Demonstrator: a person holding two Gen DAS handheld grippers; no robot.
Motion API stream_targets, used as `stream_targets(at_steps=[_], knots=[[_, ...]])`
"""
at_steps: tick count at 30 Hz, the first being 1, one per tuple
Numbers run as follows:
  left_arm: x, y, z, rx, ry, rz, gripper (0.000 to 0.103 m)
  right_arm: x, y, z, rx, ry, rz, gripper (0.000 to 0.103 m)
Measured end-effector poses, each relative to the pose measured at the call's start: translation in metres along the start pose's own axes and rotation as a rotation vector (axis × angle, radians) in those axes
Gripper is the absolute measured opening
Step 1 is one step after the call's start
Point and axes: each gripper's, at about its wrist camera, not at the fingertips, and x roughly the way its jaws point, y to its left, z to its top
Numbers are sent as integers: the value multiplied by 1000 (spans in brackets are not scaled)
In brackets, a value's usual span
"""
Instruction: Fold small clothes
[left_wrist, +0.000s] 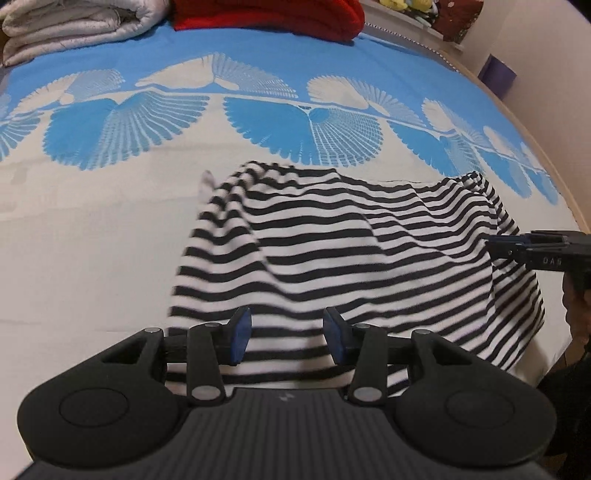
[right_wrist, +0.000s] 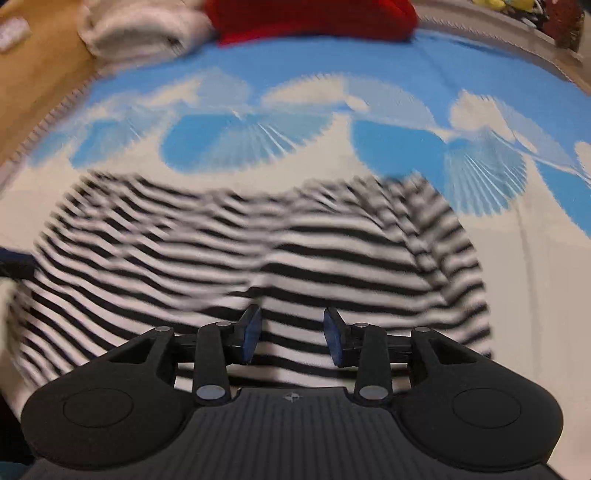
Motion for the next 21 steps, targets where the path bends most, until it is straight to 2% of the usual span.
stream_targets(at_steps=[2, 3, 6, 8, 11, 14, 16, 18, 21], knots=[[-8, 10, -5, -3, -12, -2, 48, 1, 4, 2, 11, 6, 71, 39], [-12, 15, -7, -6, -19, 3, 48, 6, 7, 1, -1, 30, 72, 39], [-26, 27, -13, -20, -61, 19, 48, 27, 15, -6, -77, 117, -30, 39], [-38, 32, -17, -32, -104, 23, 47, 22, 18, -5, -68, 101, -37, 39], [-57, 31, -25, -18, -162, 27, 43, -2, 13, -6, 7, 32, -63, 39], [-69, 27, -33, -9, -186, 24, 43, -33, 3, -16, 64, -50, -82, 39], [-73, 23, -39, -8, -186, 21, 43, -49, -10, -27, 111, -61, -121, 39], [-77, 16, -46, -6, -190, 21, 43, -51, -26, -43, 143, 1, -192, 39], [-81, 6, -55, -13, -198, 26, 43, -32, -50, -73, 144, 210, -322, 42]])
